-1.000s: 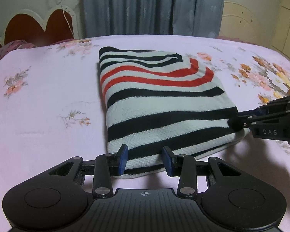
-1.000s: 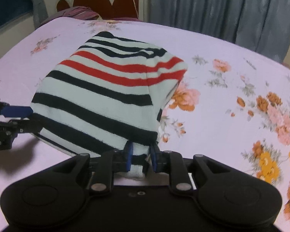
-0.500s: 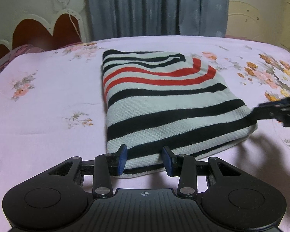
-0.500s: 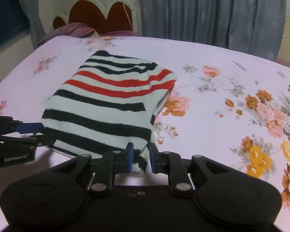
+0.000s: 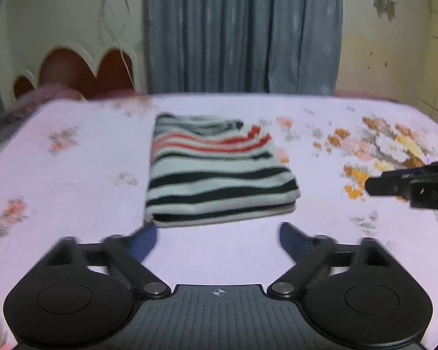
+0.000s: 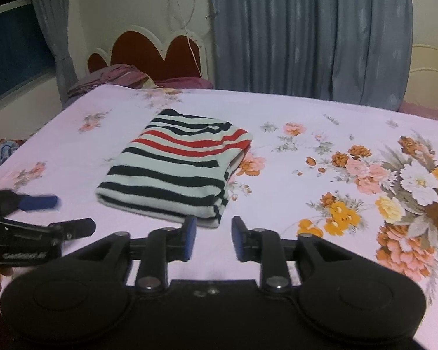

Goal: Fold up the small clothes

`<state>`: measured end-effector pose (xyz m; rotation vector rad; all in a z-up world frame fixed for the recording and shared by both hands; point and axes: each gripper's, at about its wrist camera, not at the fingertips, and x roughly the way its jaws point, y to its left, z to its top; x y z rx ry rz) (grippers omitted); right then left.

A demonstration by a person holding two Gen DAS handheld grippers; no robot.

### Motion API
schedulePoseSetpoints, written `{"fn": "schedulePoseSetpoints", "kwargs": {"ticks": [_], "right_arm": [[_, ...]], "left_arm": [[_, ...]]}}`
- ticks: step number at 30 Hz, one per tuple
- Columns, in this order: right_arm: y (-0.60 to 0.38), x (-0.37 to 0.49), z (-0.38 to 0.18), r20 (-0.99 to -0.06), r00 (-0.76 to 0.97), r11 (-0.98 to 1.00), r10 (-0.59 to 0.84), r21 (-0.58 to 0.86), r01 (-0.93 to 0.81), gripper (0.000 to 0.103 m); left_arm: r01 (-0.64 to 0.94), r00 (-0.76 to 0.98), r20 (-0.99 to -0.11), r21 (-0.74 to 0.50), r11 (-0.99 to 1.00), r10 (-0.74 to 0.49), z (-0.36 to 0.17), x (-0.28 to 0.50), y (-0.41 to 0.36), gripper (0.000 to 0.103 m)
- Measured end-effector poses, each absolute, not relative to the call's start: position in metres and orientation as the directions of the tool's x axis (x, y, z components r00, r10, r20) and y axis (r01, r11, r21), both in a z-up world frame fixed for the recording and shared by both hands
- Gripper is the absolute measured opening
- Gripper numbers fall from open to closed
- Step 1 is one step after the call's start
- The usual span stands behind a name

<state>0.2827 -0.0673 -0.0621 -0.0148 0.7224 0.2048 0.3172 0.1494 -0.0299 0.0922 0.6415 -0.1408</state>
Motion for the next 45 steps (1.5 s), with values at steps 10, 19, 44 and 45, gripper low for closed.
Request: {"fn": "schedulePoseSetpoints", "kwargs": {"ticks": [10,19,44,45], "right_arm": [[-0.072,0.214,-0.04,-0.608,0.786,0.993,0.116,0.06,-0.1,0.102],[-0.069,0.163,-0.018,-0.557,0.825,0.995,0.095,0.025,-0.097,0.102],[-0.071,0.141,0.003,-0.507,0.856,0.994,0.104,0.024,-0.107,0.102],[-0.071,0.141,0.004,-0.506,0.856,0.994,0.104,0.023,-0.107,0.102]], "left_arm": [[0.105,0.836,-0.545,0.054,0.993,-0.058,0.01,0.233,0.158,0.103],[0.083,0.861,-0.505,0.019,0.996,-0.062,0.029,0.19,0.166,0.103],[0.086,0.887,-0.456,0.007,0.996,-0.073,0.048,0.167,0.148,0.103],[0.084,0.887,-0.457,0.006,0.996,-0.072,0.048,0.166,0.148,0.103]]}}
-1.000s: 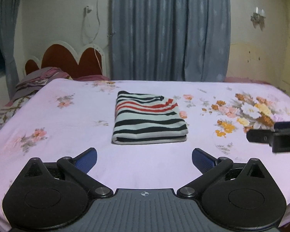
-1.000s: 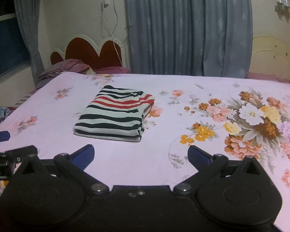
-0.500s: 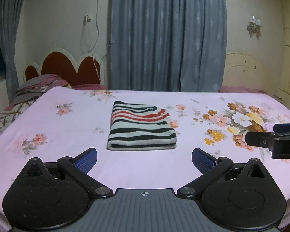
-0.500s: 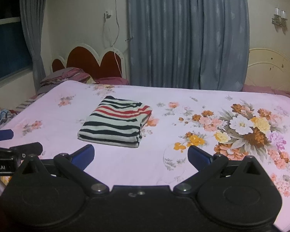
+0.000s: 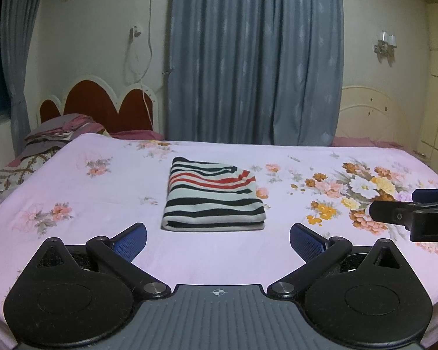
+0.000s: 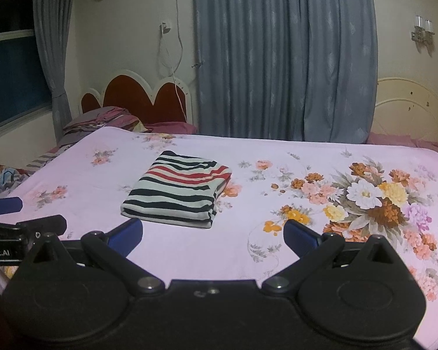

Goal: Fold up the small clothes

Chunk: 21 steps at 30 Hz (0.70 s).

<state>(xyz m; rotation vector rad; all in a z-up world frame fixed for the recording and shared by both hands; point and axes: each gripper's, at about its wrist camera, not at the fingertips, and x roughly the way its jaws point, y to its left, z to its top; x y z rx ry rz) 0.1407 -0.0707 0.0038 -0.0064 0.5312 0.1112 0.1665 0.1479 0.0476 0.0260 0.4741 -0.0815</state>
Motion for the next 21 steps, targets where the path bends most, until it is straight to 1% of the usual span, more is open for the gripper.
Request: {"fn": "schedulePoseSetpoints", "kwargs": {"ticks": [21], "right_arm": [[-0.0716,0.141,0.0063,-0.503,0.859,0.994,0.098,0.016,-0.105,0.102]], "left_arm": [[0.091,0.889,-0.451,0.006,0.996,-0.079,0.0498,0.1681,0.1446,0.103]]}}
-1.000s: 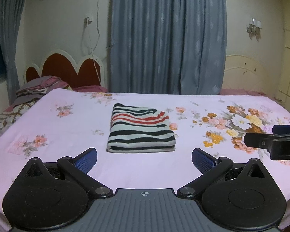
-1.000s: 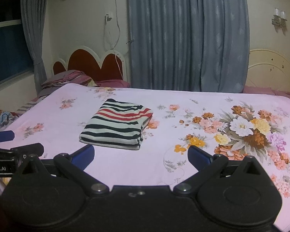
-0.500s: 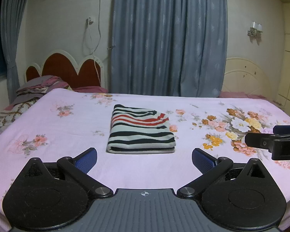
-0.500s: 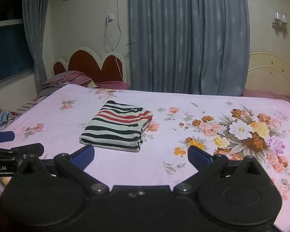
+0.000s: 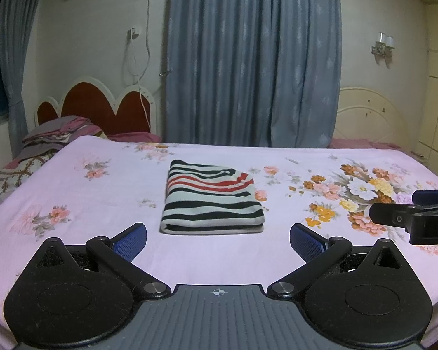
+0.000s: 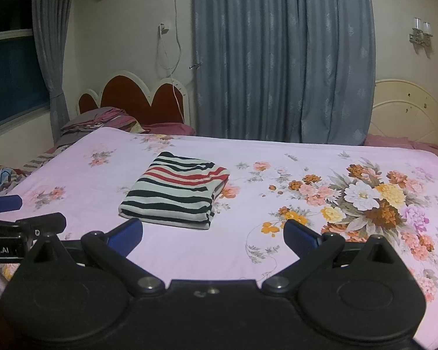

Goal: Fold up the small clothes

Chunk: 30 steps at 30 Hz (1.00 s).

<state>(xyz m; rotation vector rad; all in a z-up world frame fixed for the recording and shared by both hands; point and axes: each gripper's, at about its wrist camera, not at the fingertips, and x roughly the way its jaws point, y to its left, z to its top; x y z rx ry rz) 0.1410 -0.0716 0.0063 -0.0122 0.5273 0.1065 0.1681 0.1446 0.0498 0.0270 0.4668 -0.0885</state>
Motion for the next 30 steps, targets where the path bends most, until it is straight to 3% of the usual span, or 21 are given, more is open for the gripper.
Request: {"fn": "schedulePoseSetpoints", "kwargs": {"ticks": [30], "right_arm": [[-0.0694,0.1433,0.0082,-0.503,0.859,0.994,0.097,0.008,-0.108,0.102]], "left_arm": [[0.088,0.892,-0.446,0.006,0.996,-0.076,0.0507,0.1704,0.1453,0.103]]}}
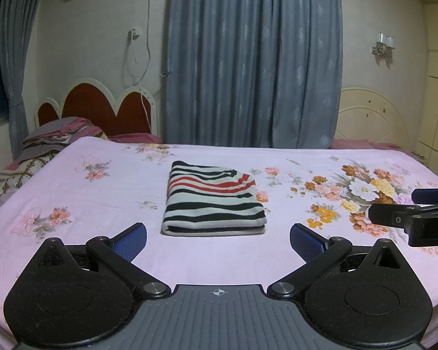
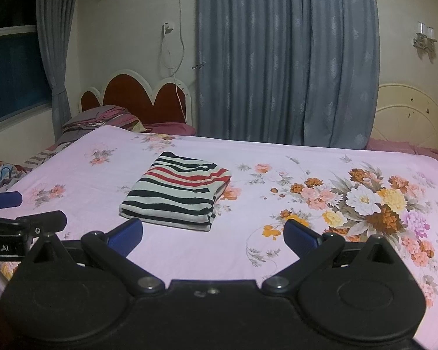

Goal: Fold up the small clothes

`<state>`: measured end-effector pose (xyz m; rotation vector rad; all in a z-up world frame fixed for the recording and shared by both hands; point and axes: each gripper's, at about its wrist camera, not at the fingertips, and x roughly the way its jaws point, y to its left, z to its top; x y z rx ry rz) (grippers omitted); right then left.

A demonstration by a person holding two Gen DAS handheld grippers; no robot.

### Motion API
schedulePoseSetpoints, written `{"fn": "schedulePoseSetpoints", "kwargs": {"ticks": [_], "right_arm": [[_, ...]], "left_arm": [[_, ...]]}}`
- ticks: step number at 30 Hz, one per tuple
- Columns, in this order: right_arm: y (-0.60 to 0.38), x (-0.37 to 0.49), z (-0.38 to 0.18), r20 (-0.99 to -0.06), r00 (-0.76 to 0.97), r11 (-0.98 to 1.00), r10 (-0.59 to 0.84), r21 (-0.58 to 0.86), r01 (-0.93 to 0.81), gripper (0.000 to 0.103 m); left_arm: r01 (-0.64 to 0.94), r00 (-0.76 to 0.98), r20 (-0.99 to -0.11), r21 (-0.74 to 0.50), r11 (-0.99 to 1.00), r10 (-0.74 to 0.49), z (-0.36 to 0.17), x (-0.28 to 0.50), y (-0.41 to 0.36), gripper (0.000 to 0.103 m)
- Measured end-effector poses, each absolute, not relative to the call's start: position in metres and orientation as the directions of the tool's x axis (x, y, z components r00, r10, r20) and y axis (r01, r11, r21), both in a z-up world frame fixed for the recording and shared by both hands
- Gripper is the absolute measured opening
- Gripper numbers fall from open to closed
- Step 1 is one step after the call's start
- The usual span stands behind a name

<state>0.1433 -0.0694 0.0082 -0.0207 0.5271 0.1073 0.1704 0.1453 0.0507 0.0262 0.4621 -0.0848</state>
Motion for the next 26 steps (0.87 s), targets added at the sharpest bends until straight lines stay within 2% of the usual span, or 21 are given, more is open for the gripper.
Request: {"fn": "schedulePoseSetpoints", "kwargs": {"ticks": [26], "right_arm": [[-0.0712,0.1499,0.0088,-0.503,0.858,0.992,0.108,0.003,-0.124,0.102]], "left_arm": [[0.093,0.894,-0.439,-0.012,0.996,-0.088,0.0463,0.1748,0.1457,0.103]]}}
